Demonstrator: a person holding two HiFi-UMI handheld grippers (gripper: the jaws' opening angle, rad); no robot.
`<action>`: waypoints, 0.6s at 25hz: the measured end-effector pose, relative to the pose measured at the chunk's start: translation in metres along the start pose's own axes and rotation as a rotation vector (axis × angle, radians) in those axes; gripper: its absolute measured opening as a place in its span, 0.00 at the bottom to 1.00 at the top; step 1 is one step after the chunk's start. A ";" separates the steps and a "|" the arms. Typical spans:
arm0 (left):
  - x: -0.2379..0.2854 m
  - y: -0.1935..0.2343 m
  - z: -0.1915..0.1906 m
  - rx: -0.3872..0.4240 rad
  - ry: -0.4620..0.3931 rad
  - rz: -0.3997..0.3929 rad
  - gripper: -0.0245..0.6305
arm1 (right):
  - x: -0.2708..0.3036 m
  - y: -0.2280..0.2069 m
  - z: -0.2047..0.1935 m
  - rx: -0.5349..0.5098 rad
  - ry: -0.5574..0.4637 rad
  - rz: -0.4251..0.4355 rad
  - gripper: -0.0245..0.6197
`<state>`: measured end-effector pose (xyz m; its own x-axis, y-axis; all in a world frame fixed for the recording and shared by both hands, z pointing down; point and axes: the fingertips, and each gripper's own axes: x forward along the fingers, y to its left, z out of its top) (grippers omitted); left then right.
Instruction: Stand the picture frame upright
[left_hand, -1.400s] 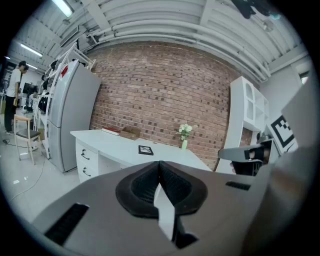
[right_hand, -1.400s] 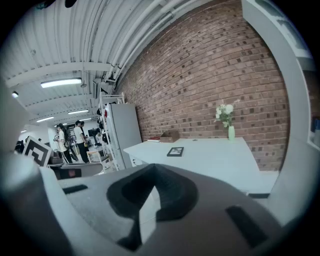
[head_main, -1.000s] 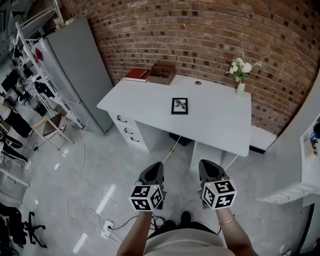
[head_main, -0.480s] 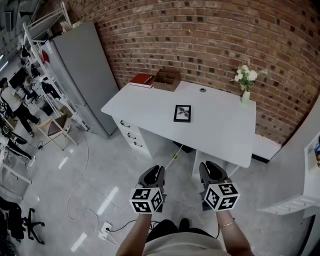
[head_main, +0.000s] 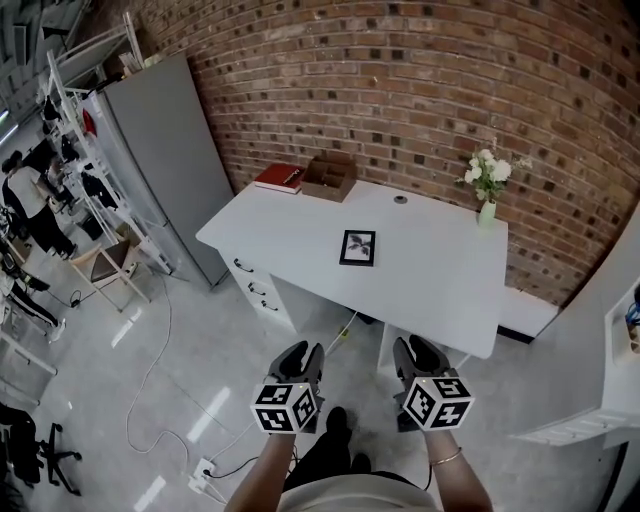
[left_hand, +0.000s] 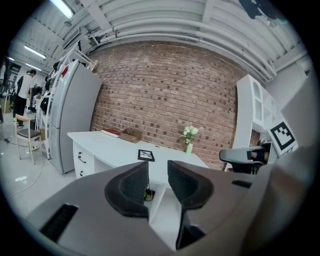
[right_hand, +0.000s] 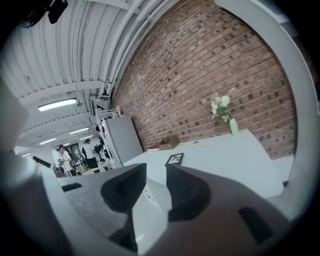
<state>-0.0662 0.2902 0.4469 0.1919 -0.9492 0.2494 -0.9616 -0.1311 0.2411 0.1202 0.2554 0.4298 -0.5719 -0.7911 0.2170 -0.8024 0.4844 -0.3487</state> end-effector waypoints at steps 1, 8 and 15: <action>0.005 0.002 0.001 -0.004 0.000 -0.002 0.19 | 0.005 -0.002 0.001 -0.005 0.004 -0.003 0.20; 0.054 0.022 0.009 -0.011 0.016 -0.014 0.21 | 0.052 -0.021 0.010 -0.009 0.016 -0.033 0.21; 0.124 0.059 0.041 -0.019 0.006 -0.047 0.22 | 0.127 -0.033 0.026 -0.014 0.030 -0.060 0.21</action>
<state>-0.1067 0.1528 0.4541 0.2378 -0.9403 0.2434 -0.9477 -0.1697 0.2703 0.0789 0.1292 0.4451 -0.5274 -0.8075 0.2641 -0.8375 0.4416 -0.3219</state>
